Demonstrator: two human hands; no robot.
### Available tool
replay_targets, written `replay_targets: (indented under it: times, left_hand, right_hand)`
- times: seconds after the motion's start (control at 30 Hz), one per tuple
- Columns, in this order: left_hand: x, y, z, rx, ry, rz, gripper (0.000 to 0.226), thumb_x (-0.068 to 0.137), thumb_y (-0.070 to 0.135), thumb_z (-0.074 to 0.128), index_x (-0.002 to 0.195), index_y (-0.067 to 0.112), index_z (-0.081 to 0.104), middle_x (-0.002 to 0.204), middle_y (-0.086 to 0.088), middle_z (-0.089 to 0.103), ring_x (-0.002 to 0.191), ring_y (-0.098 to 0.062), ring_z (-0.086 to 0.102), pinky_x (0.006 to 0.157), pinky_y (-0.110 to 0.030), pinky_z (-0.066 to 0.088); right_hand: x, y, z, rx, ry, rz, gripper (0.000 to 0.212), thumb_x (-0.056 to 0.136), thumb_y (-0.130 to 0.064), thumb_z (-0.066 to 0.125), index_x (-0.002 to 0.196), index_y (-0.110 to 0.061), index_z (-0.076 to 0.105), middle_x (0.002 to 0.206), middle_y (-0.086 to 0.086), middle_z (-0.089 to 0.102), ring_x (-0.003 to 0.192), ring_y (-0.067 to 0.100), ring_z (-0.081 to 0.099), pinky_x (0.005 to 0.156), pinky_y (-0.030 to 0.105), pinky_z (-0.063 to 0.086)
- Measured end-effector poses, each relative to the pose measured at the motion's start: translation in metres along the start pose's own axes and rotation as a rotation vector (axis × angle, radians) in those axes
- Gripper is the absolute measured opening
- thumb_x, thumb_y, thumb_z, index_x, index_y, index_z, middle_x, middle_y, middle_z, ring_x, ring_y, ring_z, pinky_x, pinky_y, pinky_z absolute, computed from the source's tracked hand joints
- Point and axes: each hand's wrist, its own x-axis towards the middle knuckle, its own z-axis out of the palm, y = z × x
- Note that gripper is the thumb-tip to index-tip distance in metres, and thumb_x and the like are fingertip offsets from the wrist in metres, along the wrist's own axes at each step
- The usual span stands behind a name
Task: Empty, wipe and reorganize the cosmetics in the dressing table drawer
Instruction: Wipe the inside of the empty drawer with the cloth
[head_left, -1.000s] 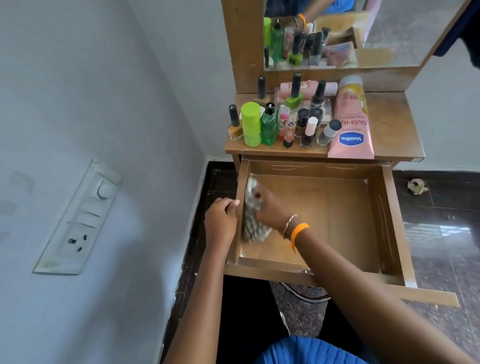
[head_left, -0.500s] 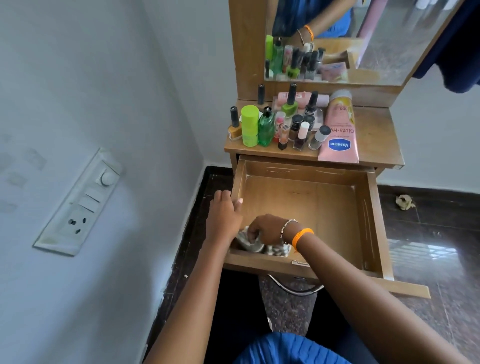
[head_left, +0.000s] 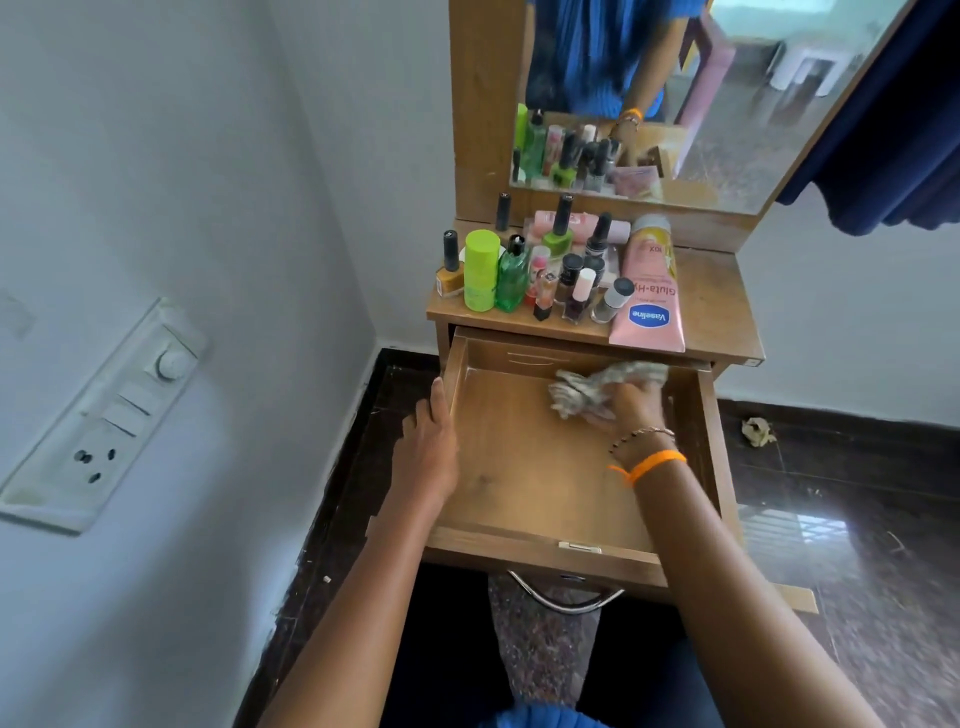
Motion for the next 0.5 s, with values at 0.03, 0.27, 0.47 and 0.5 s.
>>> replay_targets:
  times: [0.03,0.27,0.47,0.5]
  left_hand:
    - [0.000,-0.001,0.001,-0.003,-0.004,0.003,0.084,0.091,0.009,0.053,0.148,0.014,-0.009,0.151,-0.017,0.023,0.132,-0.033,0.036,0.098,-0.042,0.043]
    - [0.000,-0.006,0.002,-0.021,0.002,0.023,0.079,0.091,0.006,0.049,0.148,0.013,-0.005,0.146,-0.015,0.028,0.126,-0.032,0.040,0.092,-0.041,0.044]
    - [0.002,-0.005,0.002,-0.008,-0.015,0.014,0.086,0.090,0.008,0.053,0.148,0.015,-0.011,0.149,-0.015,0.025,0.129,-0.031,0.038,0.097,-0.041,0.046]
    - [0.002,-0.005,0.001,-0.007,-0.017,0.010,0.088,0.090,0.008,0.054,0.148,0.015,-0.011,0.149,-0.015,0.024,0.129,-0.030,0.039,0.097,-0.041,0.046]
  right_hand:
    - [-0.002,0.002,0.021,-0.018,-0.039,0.013,0.017,0.085,0.009,0.043,0.086,-0.006,0.052,0.093,0.017,0.056,0.091,0.037,0.062,0.072,0.044,0.053]
    - [-0.030,0.018,0.124,-0.366,-0.072,-0.083,0.026,0.087,-0.006,0.051,0.112,-0.011,0.048,0.100,0.004,0.044,0.091,0.017,0.042,0.078,0.024,0.033]
    - [-0.016,0.001,0.056,-0.066,0.432,-0.114,0.031,0.088,0.003,0.044,0.118,0.008,0.048,0.125,0.024,0.055,0.120,0.033,0.052,0.099,0.031,0.038]
    - [-0.010,-0.005,0.036,-0.007,0.538,-0.082,0.034,0.090,0.001,0.044,0.124,0.006,0.042,0.132,0.023,0.050,0.124,0.033,0.049,0.100,0.031,0.036]
